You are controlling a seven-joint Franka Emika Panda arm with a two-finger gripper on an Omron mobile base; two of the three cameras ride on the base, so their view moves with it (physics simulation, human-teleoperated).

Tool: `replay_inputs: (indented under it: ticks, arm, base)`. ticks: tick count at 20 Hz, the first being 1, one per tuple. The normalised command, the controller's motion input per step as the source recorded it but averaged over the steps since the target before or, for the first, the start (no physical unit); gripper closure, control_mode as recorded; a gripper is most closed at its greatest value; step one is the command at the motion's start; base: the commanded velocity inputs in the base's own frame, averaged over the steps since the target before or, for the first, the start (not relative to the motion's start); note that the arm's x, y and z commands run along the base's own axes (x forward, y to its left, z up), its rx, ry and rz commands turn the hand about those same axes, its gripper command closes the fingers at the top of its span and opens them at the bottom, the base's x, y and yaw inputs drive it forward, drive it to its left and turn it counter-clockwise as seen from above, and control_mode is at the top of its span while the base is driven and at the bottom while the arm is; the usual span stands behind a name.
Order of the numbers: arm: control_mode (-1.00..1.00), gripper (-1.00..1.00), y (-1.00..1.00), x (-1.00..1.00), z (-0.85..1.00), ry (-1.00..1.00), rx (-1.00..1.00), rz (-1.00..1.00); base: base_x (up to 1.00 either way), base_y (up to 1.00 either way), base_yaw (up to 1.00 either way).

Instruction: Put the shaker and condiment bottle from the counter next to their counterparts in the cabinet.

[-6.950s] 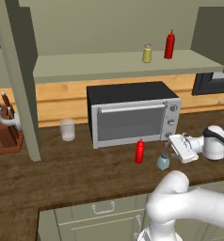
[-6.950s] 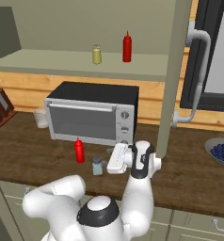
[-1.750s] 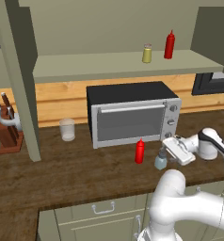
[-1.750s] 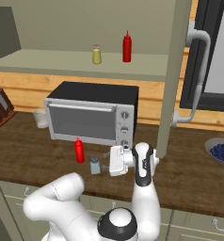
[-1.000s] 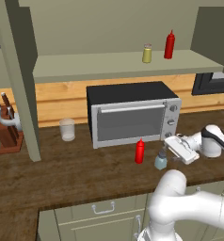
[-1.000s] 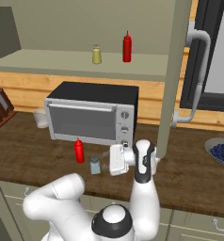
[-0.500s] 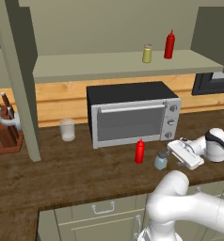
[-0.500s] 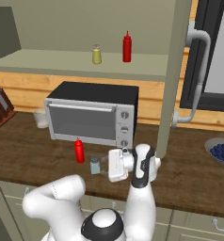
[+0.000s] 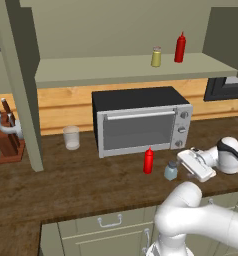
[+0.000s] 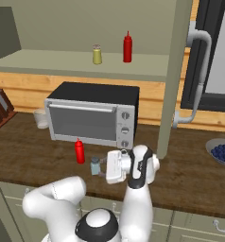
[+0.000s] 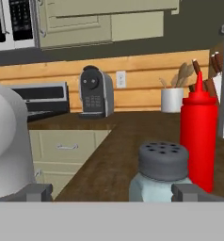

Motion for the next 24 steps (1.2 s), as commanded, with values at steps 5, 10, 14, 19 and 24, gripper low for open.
replay_inputs:
  ticks: [5, 10, 14, 19, 24]
  arm:
    - [-1.00, -1.00, 0.01, 0.25, 0.00, 0.00, 0.00, 0.00]
    - [-1.00, -1.00, 0.00, 0.16, 0.00, 0.00, 0.00, 0.00]
    - [-1.00, -1.00, 0.00, 0.00, 0.00, 0.00, 0.00, 0.00]
    - [-1.00, -1.00, 0.02, 0.00, 0.00, 0.00, 0.00, 0.00]
    - [-1.00, -1.00, 0.06, 0.00, 0.00, 0.00, 0.00, 0.00]
  base:
    - [0.00, 0.00, 0.00]
    - [0.00, 0.00, 0.00]
    - [0.00, 0.00, 0.00]
    - [0.00, 0.00, 0.00]
    - [0.00, 0.00, 0.00]
